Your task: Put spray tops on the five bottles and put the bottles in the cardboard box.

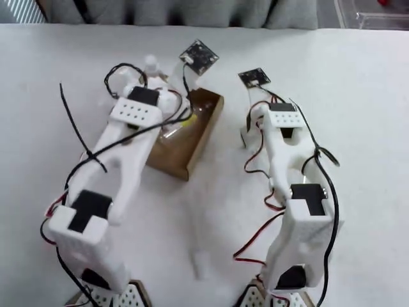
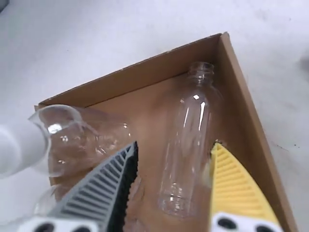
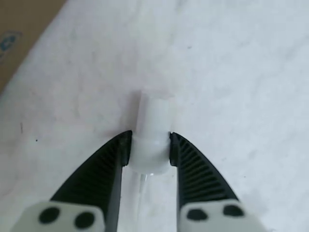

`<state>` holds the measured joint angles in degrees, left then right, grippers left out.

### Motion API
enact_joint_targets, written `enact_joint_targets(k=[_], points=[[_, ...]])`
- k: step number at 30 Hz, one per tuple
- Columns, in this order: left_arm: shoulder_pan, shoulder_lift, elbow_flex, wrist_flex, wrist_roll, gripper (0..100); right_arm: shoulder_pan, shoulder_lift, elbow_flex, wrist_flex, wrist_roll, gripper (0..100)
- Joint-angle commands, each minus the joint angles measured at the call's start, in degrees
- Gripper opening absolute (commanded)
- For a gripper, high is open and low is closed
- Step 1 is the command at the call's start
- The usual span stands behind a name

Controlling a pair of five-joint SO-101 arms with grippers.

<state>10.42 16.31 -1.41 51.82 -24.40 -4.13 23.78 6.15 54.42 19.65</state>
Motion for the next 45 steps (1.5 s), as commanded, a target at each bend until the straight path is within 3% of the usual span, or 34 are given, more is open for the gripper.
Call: enact_joint_targets(k=[1, 18, 34, 40, 45], points=[[-0.92, 1.71, -6.15, -1.58, -0.44, 24, 0.84, 0.84, -1.23, -1.19, 0.79, 1.5], [0.04, 16.4, -19.08, -1.14, -0.09, 24, 0.84, 0.92, -1.32, -1.19, 0.97, 1.5], [-0.04, 18.68, -19.25, 1.23, -1.14, 24, 0.75, 1.01, -1.32, -1.19, 0.97, 1.5], [-0.04, 22.9, -19.78, 1.67, -2.55, 32, 0.75, 1.01, -1.32, -1.19, 1.05, 1.5], [-0.04, 23.96, -19.87, 1.41, -2.37, 33, 0.75, 1.01, -1.32, -1.19, 1.05, 1.5]])
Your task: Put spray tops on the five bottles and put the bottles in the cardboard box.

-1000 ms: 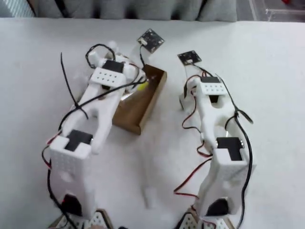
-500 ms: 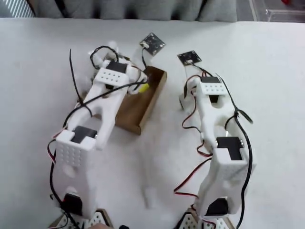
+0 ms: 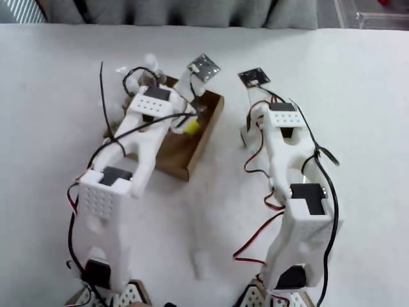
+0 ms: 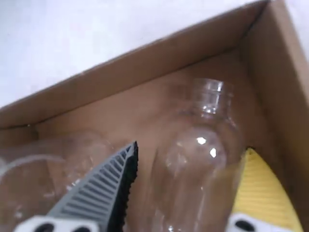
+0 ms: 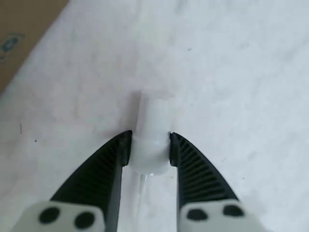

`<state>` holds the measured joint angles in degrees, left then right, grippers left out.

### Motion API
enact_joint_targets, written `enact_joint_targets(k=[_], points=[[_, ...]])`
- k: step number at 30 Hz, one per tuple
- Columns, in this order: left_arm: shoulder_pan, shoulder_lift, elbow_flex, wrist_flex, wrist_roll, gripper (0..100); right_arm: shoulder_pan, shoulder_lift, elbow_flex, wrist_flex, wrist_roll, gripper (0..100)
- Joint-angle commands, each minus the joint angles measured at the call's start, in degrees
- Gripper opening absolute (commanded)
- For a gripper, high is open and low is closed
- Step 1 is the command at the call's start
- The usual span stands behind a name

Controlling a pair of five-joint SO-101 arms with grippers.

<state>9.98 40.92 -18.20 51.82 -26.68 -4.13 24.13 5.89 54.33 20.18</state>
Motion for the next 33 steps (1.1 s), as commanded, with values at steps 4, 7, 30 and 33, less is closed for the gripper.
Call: enact_joint_targets(k=[4, 7, 30, 33], points=[[0.4, -0.48, -3.08, 1.32, -0.09, 29, 0.75, 0.66, -1.05, -1.1, 0.53, 1.5], [0.31, -0.48, -3.08, 0.0, -0.53, 19, 0.75, 0.66, -1.05, -1.1, 0.53, 1.5], [0.4, -0.66, -13.98, 9.93, 6.59, 3, 0.75, 0.66, -1.05, -1.1, 0.44, 1.5], [0.57, -0.66, -17.41, 12.57, 10.55, 4, 0.75, 0.66, -1.05, -1.1, 0.35, 1.5]])
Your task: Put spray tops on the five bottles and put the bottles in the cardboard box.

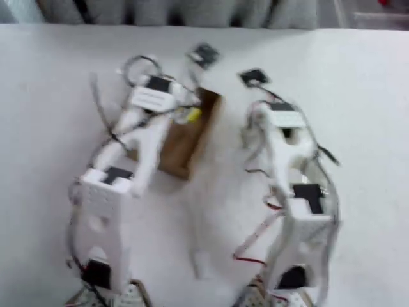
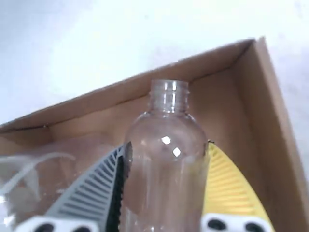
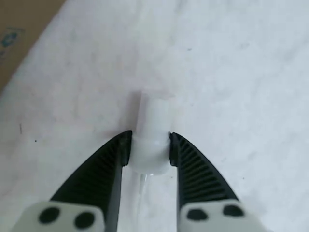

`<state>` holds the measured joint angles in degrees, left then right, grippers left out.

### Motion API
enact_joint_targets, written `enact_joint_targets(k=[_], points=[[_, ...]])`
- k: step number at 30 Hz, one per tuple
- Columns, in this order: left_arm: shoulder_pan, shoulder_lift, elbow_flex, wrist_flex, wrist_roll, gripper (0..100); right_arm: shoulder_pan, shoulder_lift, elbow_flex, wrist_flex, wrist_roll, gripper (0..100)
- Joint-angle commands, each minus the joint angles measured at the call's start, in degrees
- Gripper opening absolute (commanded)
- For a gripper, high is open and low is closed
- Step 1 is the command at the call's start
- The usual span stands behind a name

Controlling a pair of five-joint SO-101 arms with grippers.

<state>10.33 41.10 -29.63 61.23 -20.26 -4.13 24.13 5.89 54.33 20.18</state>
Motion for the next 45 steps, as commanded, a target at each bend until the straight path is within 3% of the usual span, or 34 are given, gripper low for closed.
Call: enact_joint_targets(k=[1, 7, 14, 22, 26, 32, 45], points=[[0.31, -0.84, -7.21, 4.31, 4.92, 3, 0.75, 0.66, -1.05, -1.1, 0.35, 1.5], [0.75, -0.84, -15.38, 13.01, 5.89, 3, 0.84, 0.84, -1.58, -1.1, 0.18, 1.5], [2.07, -0.84, -27.87, 25.14, 14.15, 3, 0.84, 0.84, -1.58, -1.1, 0.09, 1.5], [4.35, -0.84, -46.59, 41.23, 14.33, 3, 1.01, 0.84, -1.58, -1.1, 0.0, 1.5], [4.7, -1.27, -51.87, 41.41, 14.42, 2, 1.01, 0.84, -1.58, -1.1, 0.0, 1.5], [5.76, -8.92, -44.4, 41.49, 14.42, 2, 1.19, 0.84, -1.58, -0.84, -0.09, 1.6], [7.34, -44.09, -12.92, 41.05, 14.42, 2, 1.27, 0.57, -1.41, -0.75, -1.67, 1.6]])
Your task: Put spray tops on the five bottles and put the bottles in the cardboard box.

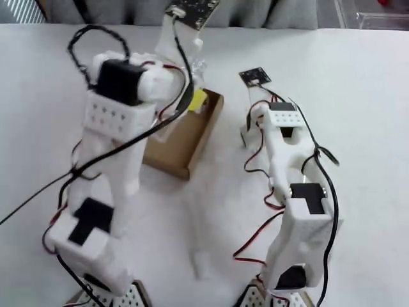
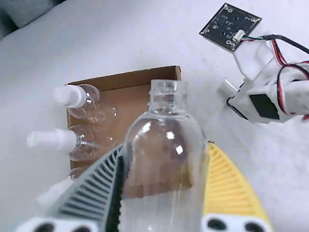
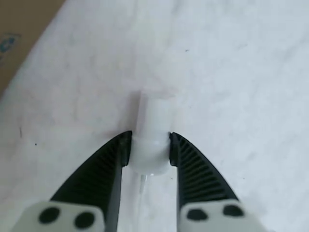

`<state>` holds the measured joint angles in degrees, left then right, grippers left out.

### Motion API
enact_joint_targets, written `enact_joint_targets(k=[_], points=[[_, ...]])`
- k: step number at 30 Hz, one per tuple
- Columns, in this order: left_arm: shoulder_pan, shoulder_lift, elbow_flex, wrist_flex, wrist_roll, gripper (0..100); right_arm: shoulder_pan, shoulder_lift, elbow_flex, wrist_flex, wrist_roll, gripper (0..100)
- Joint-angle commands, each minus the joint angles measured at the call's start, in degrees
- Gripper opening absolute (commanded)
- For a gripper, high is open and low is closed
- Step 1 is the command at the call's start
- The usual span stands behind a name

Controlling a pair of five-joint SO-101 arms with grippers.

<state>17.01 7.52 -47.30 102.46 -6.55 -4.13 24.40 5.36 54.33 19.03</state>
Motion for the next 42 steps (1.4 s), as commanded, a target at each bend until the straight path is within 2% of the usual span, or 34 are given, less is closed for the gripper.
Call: enact_joint_targets(k=[1, 5, 9, 17, 22, 27, 33, 38, 42], points=[[0.66, -13.49, 7.47, -0.18, 0.7, 2, 1.27, 0.13, -0.79, -0.66, -0.62, 1.6], [1.19, -25.98, 19.08, -1.93, 0.7, 2, 1.8, -1.89, 0.44, -0.66, -4.04, 1.6], [0.66, -37.49, 35.43, -8.0, 0.26, 2, 2.24, -8.57, 1.49, 2.95, -4.13, 1.6], [0.66, -59.38, 69.27, -29.19, 0.7, 2, 3.12, -32.66, 1.32, 13.32, -3.69, 1.8], [0.92, -69.76, 85.63, -42.11, 0.79, 2, 2.51, -46.37, 1.14, 14.02, -3.69, 1.8], [1.19, -76.88, 98.64, -56.7, 2.11, 2, -1.89, -57.1, 1.23, 4.79, -3.87, 1.6], [1.19, -83.47, 110.77, -70.77, 12.66, 2, -7.25, -67.3, 1.41, -5.85, -4.66, 1.5], [1.19, -88.22, 119.56, -82.37, 18.37, 2, -11.82, -72.66, 1.14, -11.74, -20.92, 1.5], [1.19, -92.09, 126.95, -90.02, 19.16, 2, -15.52, -74.86, 1.41, -17.8, -24.44, 1.5]])
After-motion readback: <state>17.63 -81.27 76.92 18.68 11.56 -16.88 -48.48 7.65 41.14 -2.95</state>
